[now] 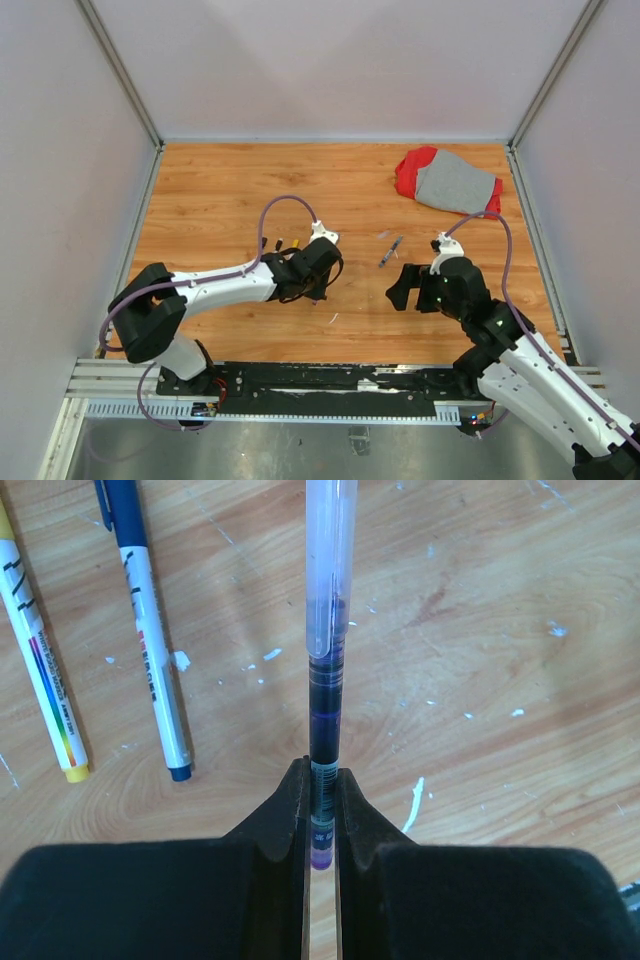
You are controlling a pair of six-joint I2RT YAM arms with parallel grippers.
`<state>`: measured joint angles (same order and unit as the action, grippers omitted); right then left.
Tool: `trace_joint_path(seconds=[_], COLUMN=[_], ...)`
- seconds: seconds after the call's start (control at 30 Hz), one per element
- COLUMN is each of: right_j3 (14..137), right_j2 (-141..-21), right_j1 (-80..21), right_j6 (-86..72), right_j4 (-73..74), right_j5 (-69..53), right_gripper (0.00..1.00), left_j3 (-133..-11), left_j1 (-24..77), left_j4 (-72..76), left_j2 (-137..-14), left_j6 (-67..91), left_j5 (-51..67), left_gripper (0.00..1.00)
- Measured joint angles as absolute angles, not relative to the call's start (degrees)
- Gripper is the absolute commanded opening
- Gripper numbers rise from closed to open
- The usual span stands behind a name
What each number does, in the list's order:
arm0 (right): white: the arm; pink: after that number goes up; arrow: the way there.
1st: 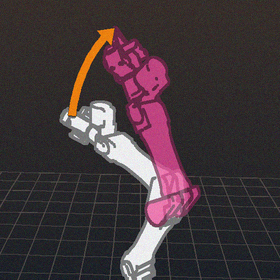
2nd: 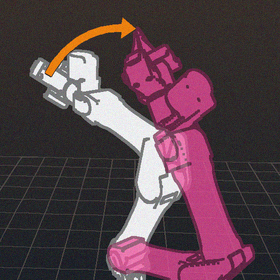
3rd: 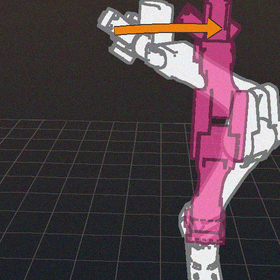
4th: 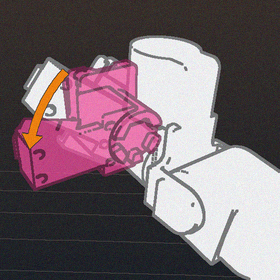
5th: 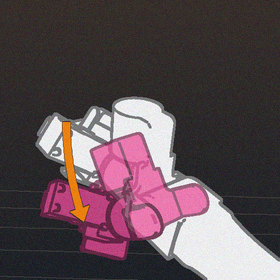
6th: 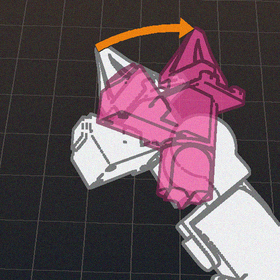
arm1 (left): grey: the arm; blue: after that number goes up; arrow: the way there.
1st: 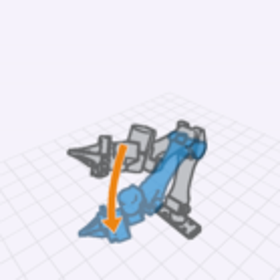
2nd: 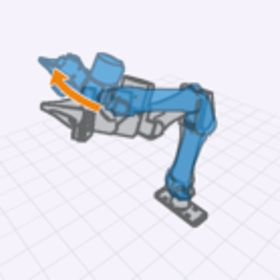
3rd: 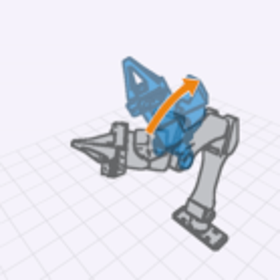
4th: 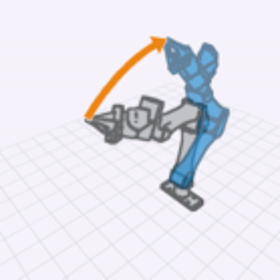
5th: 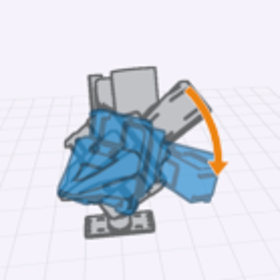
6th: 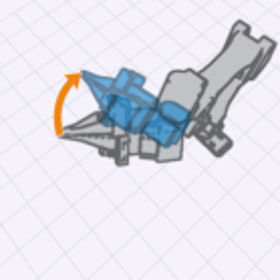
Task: Insert the pens into the pen caps
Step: Place the pen at the center of the board.
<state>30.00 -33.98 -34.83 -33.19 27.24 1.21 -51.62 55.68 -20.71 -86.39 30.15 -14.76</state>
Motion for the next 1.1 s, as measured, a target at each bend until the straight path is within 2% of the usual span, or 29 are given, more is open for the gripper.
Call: trace_joint_path(seconds=[0.37, 0.53, 0.67, 1.1], right_j3=[28.95, 28.95, 28.95, 28.95], right_j2=[-30.74, -30.68, -30.7, -28.84], right_j1=[-34.83, -34.83, -34.83, -34.83], right_j6=[-32.75, -32.64, -32.67, -33.01], right_j4=[25.98, 25.98, 25.98, 26.02], right_j5=[0.49, 0.16, -0.71, -1.98], right_gripper=[0.98, 0.98, 0.98, 0.99], left_j3=[-54.87, -54.96, -55.35, -60.1], left_j1=[52.6, 51.99, 51.62, 51.35], left_j4=[-21.78, -22.2, -22.68, -23.73], left_j2=[-93.67, -95.85, -96.53, -100.71], left_j6=[29.08, 29.1, 29.08, 28.18], left_j5=[-13.23, -12.58, -12.51, -12.99], left_gripper=[0.02, 0.05, 0.16, 0.19])
